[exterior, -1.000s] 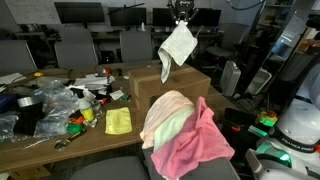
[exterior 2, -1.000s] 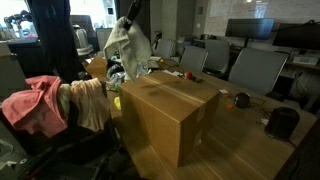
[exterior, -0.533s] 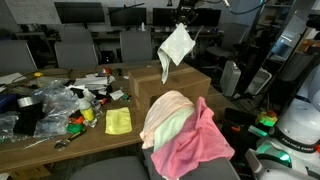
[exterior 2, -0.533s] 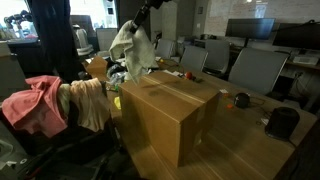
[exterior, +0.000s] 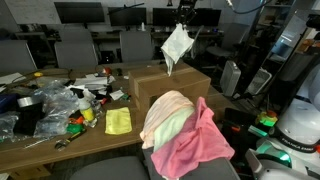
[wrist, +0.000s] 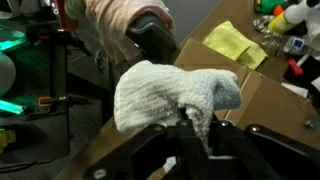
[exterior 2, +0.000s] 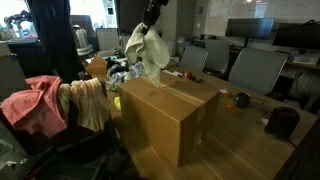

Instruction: Put the clothes on the chair on to the box.

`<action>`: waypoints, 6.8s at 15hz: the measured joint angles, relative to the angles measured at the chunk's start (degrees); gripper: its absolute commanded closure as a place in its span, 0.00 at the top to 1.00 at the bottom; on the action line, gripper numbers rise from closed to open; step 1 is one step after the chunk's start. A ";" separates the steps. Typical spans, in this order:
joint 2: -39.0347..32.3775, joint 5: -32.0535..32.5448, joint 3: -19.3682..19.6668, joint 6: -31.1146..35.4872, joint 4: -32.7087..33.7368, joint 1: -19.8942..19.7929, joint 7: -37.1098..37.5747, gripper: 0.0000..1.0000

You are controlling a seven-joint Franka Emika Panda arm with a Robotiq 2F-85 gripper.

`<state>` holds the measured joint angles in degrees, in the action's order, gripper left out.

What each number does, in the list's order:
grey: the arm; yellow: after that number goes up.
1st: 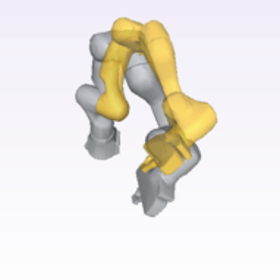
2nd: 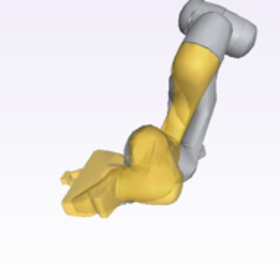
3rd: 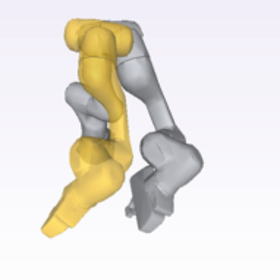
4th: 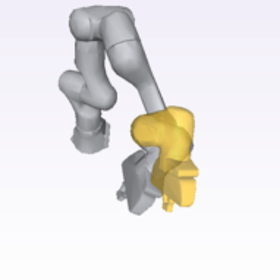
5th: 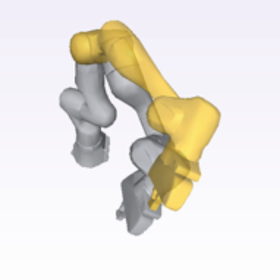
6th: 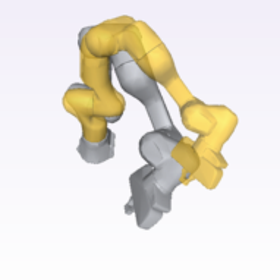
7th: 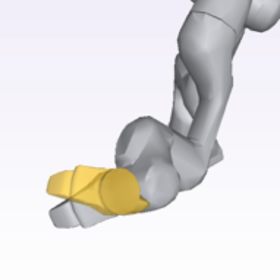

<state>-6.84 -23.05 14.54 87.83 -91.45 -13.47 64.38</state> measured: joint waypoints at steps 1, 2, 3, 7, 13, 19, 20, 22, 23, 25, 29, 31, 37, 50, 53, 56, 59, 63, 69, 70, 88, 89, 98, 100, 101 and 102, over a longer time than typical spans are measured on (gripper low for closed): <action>0.69 2.29 -0.31 1.68 -0.25 0.76 2.59 0.09; 1.38 4.81 -0.73 3.16 -0.59 1.56 5.28 0.09; 1.98 7.52 -1.25 4.47 -0.87 2.39 8.07 0.09; 3.57 18.36 -3.83 7.83 -2.36 5.28 19.08 0.09; 3.07 22.59 -5.84 7.68 -4.63 6.34 23.52 0.66; 2.59 22.45 -6.95 7.22 -7.52 6.56 19.43 1.00; 2.84 22.38 -7.27 7.32 -8.28 6.73 17.43 1.00; 4.07 22.37 -8.16 7.52 -10.38 7.41 13.49 1.00; 4.97 22.37 -8.74 7.52 -11.58 7.91 11.50 1.00; 7.25 22.37 -10.30 7.16 -14.19 9.26 8.24 1.00; 11.89 22.28 -14.46 6.43 -18.71 12.91 3.23 1.00; 13.71 21.80 -16.62 6.16 -20.31 14.77 0.64 1.00; 14.75 17.52 -20.55 6.18 -22.88 18.47 -11.03 1.00; 8.70 4.78 -19.49 1.46 -23.79 18.54 -48.29 1.00; 6.79 1.86 -18.53 -3.50 -23.29 18.02 -55.24 1.00; 4.10 -0.03 -18.25 -8.85 -22.39 17.68 -58.49 1.00; 1.14 -0.76 -18.62 -11.67 -21.59 17.73 -58.58 1.00; -1.77 -1.09 -19.04 -12.77 -20.82 18.06 -58.47 1.00; -2.59 -1.10 -19.24 -13.12 -20.70 18.64 -57.09 1.00; -2.58 -1.10 -19.24 -13.12 -20.71 18.72 -56.51 1.00; 3.44 -1.10 -20.13 -3.26 -34.18 20.63 -47.04 1.00; 3.94 -1.10 -20.25 -2.68 -34.81 20.64 -46.57 1.00; 5.13 -0.85 -22.16 2.32 -37.55 21.02 -41.49 1.00; 5.13 -0.85 -22.42 2.95 -37.95 21.09 -40.64 1.00; 5.13 -0.85 -22.50 3.32 -38.12 21.12 -40.39 1.00; 5.13 -0.85 -22.53 3.60 -38.23 21.16 -40.24 1.00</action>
<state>-1.71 -23.91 -7.99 91.43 -129.68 7.68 24.14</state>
